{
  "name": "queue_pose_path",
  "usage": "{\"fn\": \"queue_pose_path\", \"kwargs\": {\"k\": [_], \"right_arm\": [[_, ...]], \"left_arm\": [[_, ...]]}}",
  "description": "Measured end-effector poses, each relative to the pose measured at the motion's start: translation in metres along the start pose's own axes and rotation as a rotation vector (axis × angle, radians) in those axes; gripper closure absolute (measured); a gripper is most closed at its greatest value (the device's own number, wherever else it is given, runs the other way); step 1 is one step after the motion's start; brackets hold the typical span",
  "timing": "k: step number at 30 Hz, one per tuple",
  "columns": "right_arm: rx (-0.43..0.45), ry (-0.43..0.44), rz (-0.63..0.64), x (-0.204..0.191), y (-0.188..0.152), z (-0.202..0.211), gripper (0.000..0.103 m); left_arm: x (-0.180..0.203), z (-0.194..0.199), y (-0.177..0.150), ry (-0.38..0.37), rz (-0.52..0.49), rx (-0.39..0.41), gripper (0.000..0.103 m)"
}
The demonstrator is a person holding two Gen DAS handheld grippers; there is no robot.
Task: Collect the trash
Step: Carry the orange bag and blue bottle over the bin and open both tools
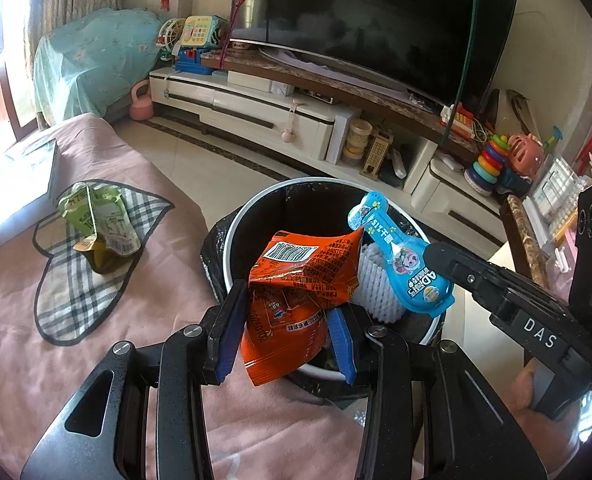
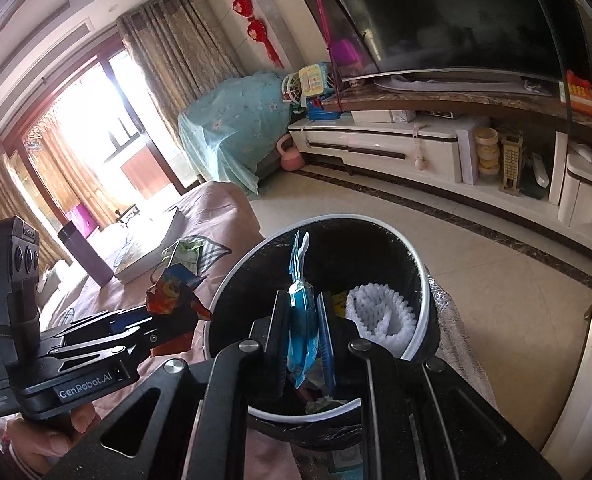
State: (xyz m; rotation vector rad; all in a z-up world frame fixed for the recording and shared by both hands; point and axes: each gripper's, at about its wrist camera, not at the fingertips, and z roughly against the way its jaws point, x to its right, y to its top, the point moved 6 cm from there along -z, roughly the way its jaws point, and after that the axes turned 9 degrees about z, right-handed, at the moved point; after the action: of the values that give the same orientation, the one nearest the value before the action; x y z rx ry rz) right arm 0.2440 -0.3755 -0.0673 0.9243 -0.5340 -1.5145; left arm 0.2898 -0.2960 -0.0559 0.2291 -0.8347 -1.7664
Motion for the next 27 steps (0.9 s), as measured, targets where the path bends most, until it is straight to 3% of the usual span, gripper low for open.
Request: {"fn": "queue_pose_path", "kwargs": {"k": [24, 27], "right_arm": [[-0.02, -0.014, -0.025, 0.013, 0.003, -0.01, 0.089], [-0.023, -0.016, -0.032, 0.016, 0.005, -0.012, 0.089]], "left_arm": [[0.01, -0.026, 0.001, 0.019, -0.024, -0.046, 0.064], [0.011, -0.029, 0.002, 0.022, -0.024, -0.057, 0.057]]}}
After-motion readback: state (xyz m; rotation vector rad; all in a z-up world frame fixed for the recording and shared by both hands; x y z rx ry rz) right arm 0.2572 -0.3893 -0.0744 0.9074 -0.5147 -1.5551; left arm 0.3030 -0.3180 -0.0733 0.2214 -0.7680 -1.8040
